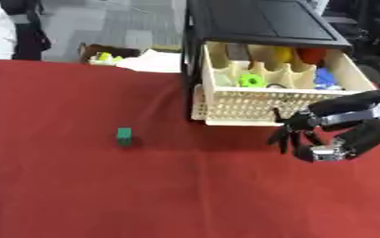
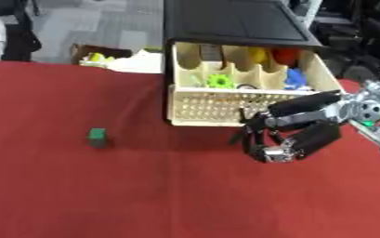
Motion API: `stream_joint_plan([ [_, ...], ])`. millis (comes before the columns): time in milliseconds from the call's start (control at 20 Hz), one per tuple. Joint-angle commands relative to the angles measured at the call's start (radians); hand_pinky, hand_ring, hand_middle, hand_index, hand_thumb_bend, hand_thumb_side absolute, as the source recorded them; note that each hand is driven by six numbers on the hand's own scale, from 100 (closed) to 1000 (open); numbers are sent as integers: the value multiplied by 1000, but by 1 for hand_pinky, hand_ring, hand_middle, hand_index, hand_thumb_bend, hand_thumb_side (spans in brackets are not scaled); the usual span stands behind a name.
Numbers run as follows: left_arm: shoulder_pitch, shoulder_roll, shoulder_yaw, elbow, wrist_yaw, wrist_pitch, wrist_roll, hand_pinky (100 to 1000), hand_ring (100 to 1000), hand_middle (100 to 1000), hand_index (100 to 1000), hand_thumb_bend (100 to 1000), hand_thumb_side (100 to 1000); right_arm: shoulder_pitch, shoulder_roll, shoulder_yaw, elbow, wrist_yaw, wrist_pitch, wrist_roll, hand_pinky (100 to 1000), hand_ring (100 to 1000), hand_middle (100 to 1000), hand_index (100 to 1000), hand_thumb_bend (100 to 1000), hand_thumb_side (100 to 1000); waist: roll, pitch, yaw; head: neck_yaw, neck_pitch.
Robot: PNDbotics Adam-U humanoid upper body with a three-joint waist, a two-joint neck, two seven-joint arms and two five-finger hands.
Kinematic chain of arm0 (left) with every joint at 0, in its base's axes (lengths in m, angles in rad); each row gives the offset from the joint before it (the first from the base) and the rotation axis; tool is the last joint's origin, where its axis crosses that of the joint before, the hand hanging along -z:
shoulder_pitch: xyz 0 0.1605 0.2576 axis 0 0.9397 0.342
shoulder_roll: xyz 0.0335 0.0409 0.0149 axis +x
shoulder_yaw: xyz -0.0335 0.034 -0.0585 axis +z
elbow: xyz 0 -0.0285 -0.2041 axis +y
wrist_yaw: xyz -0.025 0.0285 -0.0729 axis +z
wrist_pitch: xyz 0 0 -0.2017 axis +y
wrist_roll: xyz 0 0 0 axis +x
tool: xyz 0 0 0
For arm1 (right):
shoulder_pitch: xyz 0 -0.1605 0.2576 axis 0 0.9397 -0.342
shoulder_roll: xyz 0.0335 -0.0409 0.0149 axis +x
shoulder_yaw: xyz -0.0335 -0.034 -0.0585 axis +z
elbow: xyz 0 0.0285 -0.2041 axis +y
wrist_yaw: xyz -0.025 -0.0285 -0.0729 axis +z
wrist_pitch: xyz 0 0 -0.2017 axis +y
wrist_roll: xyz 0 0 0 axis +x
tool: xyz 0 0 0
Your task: Pick up objects from table and place into drawer.
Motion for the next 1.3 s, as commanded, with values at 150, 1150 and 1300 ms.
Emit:
stream_joint_plan([
  [150, -13, 6, -1, -17, -7, 0, -7, 544, 637, 577, 770, 100, 1000, -27, -14, -13, 19, -25, -36, 44, 383, 619, 690, 947, 100, 1000, 1, -8, 3, -2, -22],
  [1150, -12, 2, 3, -17, -15, 0, -15, 545, 615, 578, 765, 100, 1000, -83, 6, -56, 127, -50, -67, 44, 377, 615, 686, 940, 100, 1000, -4, 5, 25, -10, -59],
  [1300, -14, 2, 4, -17, -17, -1, -17, 545, 609, 579, 763, 100, 1000, -57, -3, -69, 120, -53, -77, 44, 377, 615, 685, 938, 100, 1000, -3, 11, 27, -10, -66],
])
